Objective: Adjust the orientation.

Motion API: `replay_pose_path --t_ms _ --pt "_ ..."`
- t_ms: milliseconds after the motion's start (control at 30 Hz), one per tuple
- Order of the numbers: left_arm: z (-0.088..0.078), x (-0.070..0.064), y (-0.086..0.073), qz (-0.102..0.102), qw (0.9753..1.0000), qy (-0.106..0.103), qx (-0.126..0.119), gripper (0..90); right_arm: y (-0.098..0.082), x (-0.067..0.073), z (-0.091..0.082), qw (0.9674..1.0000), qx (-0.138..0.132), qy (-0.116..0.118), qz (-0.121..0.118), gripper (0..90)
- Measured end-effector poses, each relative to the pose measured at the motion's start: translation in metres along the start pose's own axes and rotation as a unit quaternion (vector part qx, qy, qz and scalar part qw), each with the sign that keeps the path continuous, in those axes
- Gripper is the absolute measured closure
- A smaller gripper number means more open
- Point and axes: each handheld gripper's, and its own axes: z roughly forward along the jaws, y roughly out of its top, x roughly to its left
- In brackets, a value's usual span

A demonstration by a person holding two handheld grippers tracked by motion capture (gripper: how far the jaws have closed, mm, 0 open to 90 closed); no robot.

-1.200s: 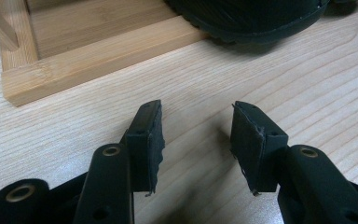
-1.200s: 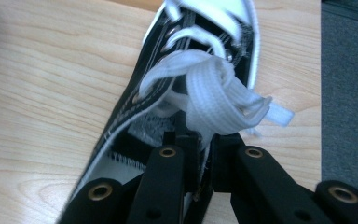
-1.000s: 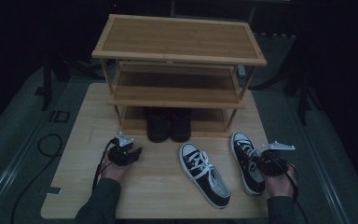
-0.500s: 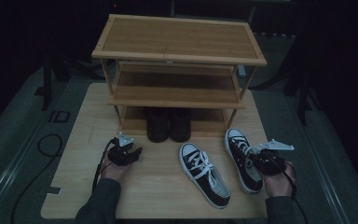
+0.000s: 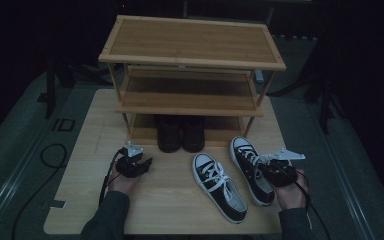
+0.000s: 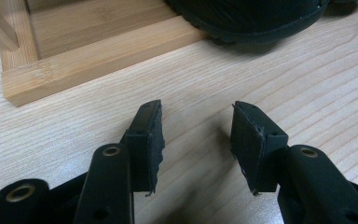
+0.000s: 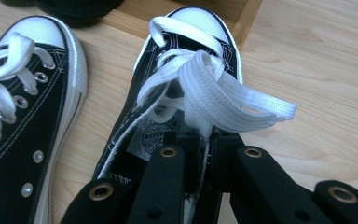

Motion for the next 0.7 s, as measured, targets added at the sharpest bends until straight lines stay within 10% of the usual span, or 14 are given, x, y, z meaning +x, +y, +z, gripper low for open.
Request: replay_pose_path --t_ms 700 --pt "0.000 0.000 0.000 0.000 1.0000 0.000 0.000 54.1 0.007 0.022 0.020 0.9972 -0.005 0.040 -0.063 85.5"
